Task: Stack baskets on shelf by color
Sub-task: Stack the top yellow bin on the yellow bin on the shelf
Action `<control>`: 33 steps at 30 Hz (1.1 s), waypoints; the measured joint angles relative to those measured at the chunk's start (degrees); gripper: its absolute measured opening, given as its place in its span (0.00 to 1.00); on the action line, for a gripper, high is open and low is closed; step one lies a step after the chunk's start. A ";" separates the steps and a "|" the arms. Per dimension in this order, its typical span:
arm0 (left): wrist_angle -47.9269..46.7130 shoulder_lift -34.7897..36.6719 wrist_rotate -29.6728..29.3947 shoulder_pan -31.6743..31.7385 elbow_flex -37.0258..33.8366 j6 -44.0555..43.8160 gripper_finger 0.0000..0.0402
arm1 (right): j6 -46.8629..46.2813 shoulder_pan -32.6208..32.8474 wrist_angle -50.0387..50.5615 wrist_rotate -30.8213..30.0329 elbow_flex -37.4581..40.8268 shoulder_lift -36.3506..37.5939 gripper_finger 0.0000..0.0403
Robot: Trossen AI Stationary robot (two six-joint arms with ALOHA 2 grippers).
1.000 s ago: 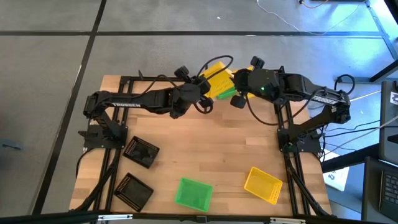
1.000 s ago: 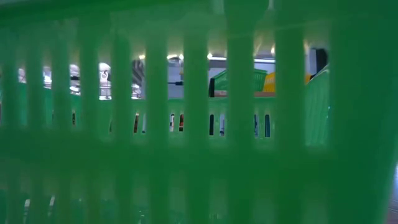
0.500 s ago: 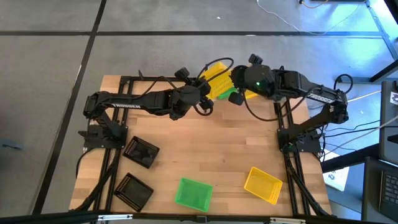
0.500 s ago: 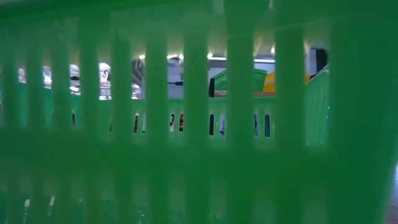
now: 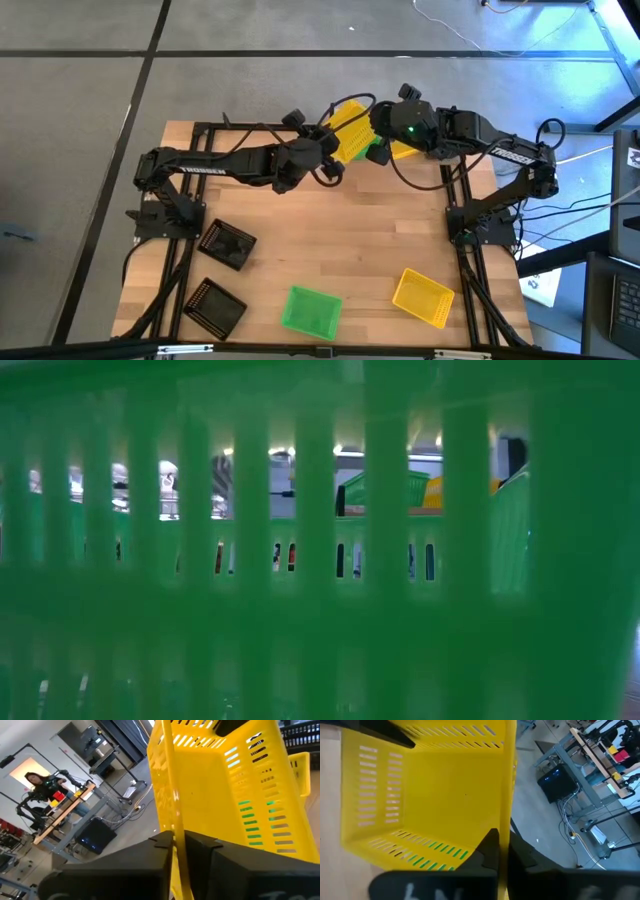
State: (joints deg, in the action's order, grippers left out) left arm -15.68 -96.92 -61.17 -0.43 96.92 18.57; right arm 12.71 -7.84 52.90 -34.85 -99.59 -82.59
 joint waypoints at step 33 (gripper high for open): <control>0.08 2.76 0.40 -9.53 0.04 -6.45 0.19 | 11.64 -4.62 4.54 -0.99 0.00 0.65 0.00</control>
State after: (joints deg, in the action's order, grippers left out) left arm -15.60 -94.16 -60.77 -9.96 96.97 12.12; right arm 24.35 -12.45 57.44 -35.84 -99.59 -81.93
